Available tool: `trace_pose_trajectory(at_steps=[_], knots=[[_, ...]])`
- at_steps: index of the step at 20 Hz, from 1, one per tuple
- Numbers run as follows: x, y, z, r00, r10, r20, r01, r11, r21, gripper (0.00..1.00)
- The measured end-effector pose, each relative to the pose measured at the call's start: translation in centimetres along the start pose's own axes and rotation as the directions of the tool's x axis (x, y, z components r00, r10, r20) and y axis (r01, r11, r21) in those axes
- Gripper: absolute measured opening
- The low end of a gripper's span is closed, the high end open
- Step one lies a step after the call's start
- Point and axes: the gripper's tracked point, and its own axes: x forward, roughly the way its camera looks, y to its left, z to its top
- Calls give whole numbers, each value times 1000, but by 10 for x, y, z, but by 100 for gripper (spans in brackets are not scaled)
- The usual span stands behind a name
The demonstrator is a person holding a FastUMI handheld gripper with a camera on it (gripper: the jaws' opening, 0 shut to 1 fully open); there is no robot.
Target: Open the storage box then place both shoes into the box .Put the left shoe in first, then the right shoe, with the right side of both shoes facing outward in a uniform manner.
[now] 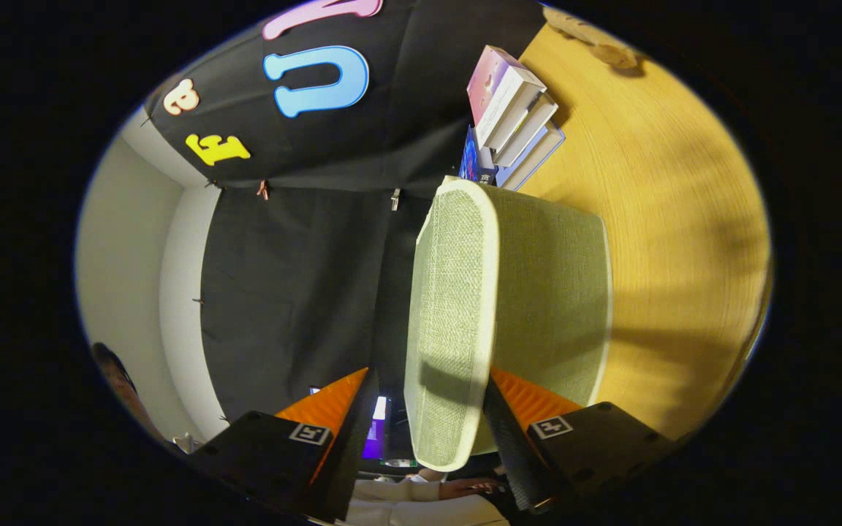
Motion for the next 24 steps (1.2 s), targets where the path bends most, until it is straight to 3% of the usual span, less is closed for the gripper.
trace_pose_trajectory(at_steps=[2,4,5,7,10,12,17,24], knots=[[4,-9,0,999,-33,-14,33,999,32,67],[2,-7,3,1000,-27,9,26,998,64,16],[1,-4,3,999,-32,21,31,999,45,6],[-1,5,4,998,-39,41,39,999,6,5],[1,53,7,997,16,82,-13,999,-37,5],[8,84,8,995,13,98,-1,992,-123,5],[64,162,-4,997,5,71,16,958,-286,7],[155,209,-28,999,33,-2,-32,945,-325,13]])
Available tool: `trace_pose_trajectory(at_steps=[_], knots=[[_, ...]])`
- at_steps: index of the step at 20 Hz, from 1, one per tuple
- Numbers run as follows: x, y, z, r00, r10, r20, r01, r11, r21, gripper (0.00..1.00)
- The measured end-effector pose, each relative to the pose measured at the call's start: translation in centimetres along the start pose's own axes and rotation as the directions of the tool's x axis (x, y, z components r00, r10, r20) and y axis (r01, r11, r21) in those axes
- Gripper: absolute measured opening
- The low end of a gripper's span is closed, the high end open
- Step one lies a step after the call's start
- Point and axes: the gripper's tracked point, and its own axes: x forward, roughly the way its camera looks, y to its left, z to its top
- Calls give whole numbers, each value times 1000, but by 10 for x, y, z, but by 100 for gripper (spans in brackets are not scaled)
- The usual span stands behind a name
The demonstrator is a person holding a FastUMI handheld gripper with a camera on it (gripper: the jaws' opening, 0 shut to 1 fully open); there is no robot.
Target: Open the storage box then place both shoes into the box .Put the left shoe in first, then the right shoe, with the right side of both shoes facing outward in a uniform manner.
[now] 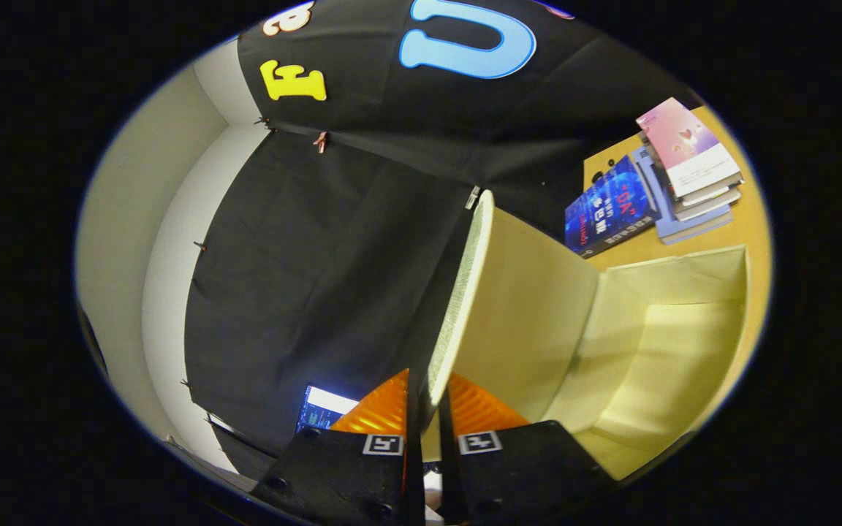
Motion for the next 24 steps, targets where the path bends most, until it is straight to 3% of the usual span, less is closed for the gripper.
trace_pose_trajectory(at_steps=[4,8,9,12,15,18,21,24], knots=[[32,12,-4,1000,25,-8,-25,1000,4,32],[36,2,-13,999,4,-39,-3,1000,7,59],[34,1,-13,999,-4,-41,4,1000,-3,75],[18,-10,-8,998,-60,-17,59,995,-82,93],[-14,-24,-1,989,-149,21,151,970,-191,96],[-63,-45,7,960,-263,95,280,910,-305,96],[-119,-61,13,915,-368,166,404,845,-350,96],[-186,-94,9,836,-507,209,548,776,-313,97]])
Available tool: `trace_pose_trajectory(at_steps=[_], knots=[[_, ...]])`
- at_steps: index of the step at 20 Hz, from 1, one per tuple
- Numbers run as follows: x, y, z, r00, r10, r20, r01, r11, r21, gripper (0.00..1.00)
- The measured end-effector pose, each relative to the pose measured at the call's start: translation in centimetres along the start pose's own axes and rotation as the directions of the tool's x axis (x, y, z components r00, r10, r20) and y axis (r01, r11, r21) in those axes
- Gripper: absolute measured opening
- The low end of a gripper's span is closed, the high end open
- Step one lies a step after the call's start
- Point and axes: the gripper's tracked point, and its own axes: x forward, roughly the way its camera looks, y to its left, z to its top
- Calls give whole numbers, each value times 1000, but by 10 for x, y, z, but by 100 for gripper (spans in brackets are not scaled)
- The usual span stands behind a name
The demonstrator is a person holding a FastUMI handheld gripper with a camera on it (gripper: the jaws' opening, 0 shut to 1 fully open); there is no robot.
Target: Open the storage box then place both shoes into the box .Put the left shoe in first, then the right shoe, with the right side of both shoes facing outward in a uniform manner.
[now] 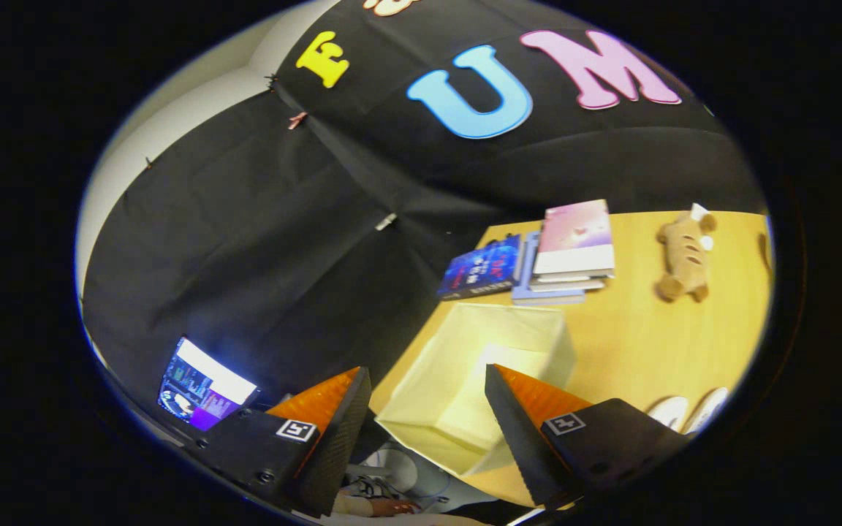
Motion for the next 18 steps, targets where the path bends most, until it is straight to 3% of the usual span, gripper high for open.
trace_pose_trajectory(at_steps=[3,5,8,11,18], knots=[[-27,-74,-32,975,-220,-37,220,975,-8,97],[-47,-119,-63,933,-351,-78,348,936,-50,97],[-79,-173,-107,861,-490,-132,466,867,-177,96],[-96,-210,-155,797,-578,-175,515,802,-302,90],[-84,-262,-196,727,-661,-187,554,725,-410,66]])
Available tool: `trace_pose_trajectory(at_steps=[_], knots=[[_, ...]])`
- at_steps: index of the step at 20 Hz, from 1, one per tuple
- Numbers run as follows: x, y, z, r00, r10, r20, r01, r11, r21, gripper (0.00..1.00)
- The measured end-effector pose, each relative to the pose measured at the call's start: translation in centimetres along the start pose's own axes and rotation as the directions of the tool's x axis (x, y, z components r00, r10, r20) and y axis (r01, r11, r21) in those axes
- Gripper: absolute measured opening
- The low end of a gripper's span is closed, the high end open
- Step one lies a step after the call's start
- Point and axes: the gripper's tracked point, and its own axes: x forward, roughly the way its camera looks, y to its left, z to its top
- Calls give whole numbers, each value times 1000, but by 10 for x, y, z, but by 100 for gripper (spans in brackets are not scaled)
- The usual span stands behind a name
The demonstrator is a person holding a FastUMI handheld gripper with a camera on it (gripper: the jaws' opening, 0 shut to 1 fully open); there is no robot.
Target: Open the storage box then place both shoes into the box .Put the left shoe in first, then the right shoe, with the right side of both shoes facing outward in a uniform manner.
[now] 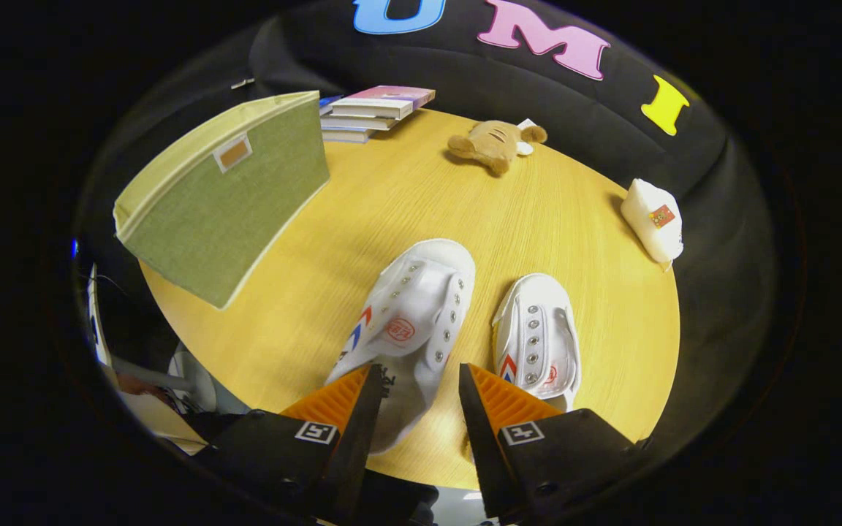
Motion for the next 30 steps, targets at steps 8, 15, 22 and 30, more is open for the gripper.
trace_pose_trajectory(at_steps=[8,15,22,30], knots=[[41,-15,17,997,-68,22,65,992,104,40],[39,-18,22,1000,-3,-5,4,944,330,7],[0,-15,53,1000,15,24,-23,906,422,7],[-83,24,168,988,120,99,-153,859,489,7]])
